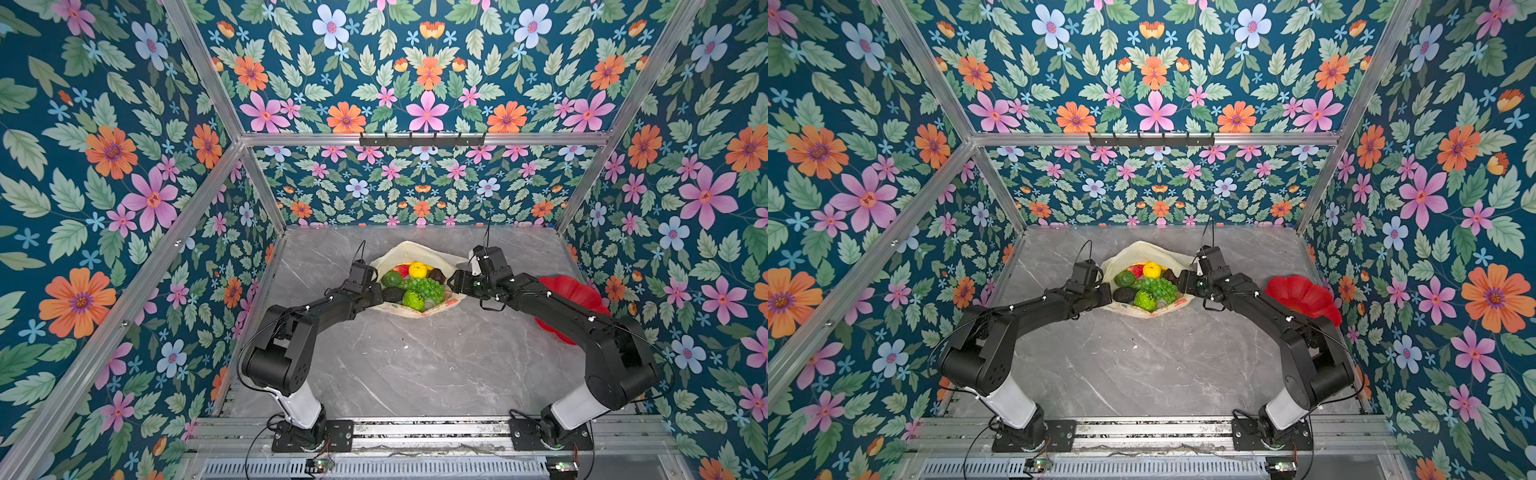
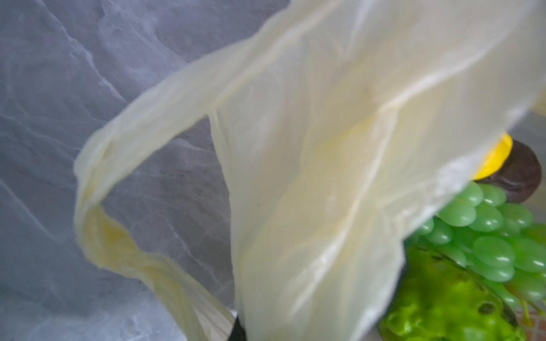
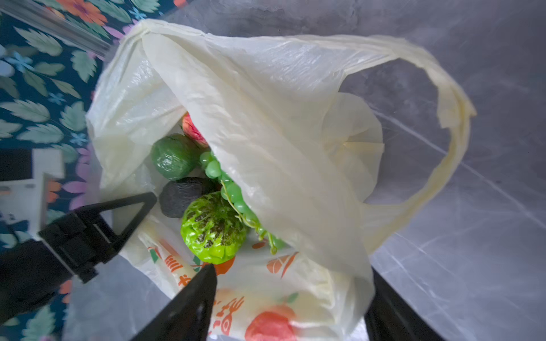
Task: Take fruits out of the plastic bag
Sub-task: Spread open the plastic bag at the center of the table.
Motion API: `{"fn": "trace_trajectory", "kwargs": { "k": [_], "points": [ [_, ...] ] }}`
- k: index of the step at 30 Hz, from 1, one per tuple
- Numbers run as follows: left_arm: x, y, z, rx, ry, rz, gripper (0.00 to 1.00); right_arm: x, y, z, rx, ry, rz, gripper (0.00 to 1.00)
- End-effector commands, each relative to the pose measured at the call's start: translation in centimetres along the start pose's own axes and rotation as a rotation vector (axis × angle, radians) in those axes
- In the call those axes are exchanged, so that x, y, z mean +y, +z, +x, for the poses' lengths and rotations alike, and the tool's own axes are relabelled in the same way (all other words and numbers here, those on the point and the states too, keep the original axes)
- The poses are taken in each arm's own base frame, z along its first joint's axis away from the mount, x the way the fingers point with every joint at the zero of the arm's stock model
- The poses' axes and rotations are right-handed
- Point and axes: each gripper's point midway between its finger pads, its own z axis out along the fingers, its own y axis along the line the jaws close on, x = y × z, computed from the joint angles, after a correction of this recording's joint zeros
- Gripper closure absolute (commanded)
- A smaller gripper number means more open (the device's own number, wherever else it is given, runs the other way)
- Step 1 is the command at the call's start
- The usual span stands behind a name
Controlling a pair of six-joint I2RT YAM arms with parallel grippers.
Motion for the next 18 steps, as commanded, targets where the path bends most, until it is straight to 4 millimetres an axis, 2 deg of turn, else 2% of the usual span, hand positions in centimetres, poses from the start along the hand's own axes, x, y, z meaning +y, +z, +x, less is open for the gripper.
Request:
{"fn": "trace_trajectory", "kwargs": {
  "k": [1,4,9,11,15,18],
  "points": [
    [0.0,-0.1,-0.1,-0.03,0.054,-0.017,1.0,-2.9,-1.1,0.4,0.025,-0.181,0.253,0.18],
    [-0.2,0.1,0.4,-0.025,0.067,-0.011,1.0,-2.8,-0.8,-1.0,0.023,-0.224,0.296,0.18],
    [0.1,0.6,0.8,-0.014,0.064,-0.028,1.0,-2.6,2.7,-1.7,0.087,-0.302,0.324,0.17],
    [0.3,0.6,0.8,-0.017,0.062,-0.038,1.0,-2.4,4.2,-1.8,0.123,-0.323,0.323,0.21],
    [0.9,0.6,0.7,-0.018,0.062,-0.073,1.0,-2.2,5.9,-2.2,0.15,-0.316,0.315,0.37],
    [2.3,0.6,0.6,-0.024,0.049,-0.124,1.0,-2.7,6.6,-2.7,0.146,-0.251,0.286,0.58]
  ]
}}
